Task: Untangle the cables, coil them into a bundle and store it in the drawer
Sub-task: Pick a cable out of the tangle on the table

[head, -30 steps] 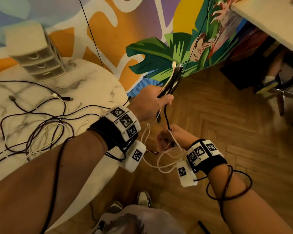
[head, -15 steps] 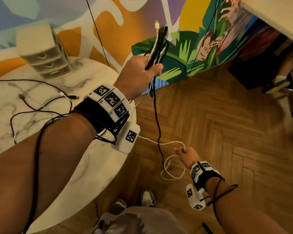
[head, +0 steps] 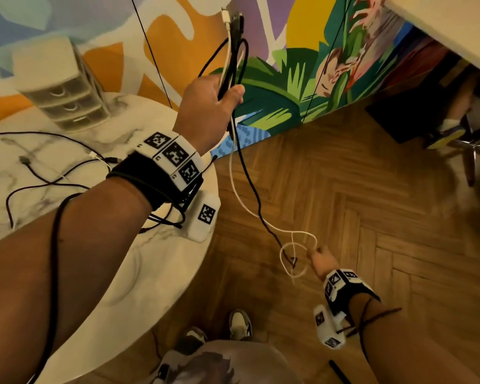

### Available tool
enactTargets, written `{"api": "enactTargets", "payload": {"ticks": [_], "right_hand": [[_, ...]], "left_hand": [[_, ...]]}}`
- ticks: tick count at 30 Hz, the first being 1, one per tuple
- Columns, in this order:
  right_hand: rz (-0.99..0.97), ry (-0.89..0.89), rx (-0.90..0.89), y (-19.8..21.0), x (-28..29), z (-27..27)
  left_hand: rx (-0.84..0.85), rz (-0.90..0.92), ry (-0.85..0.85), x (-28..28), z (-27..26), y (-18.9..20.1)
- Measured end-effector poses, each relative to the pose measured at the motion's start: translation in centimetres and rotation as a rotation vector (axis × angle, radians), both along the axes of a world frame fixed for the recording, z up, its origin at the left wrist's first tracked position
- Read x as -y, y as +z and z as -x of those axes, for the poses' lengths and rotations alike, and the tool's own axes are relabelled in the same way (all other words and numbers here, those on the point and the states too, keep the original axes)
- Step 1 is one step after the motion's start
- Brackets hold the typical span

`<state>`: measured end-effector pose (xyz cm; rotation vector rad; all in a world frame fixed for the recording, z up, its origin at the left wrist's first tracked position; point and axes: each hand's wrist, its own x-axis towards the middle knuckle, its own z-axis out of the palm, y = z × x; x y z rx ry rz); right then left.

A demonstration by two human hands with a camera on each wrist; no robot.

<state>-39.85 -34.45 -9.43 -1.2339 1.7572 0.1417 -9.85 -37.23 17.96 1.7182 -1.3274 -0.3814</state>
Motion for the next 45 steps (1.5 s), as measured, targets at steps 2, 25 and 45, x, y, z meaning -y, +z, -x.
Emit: {"api": "enactTargets", "payload": {"ticks": [2,25,45], "right_hand": [[0.095,-0.004,0.035,0.3,0.6,-0.6],[0.046,0.353,-0.513,3.2,0.6,2.4],[0.194,-0.203,0.213,0.3,-0.2,-1.1]], "left_hand": [[0.009,-0.011,0.016,0.0,-0.2,-0.7],[0.053,-0.029,0.068,0.1,-0.3,-3.3],[-0.014,-0.032,0.093,0.0,1.2,-3.2]]}}
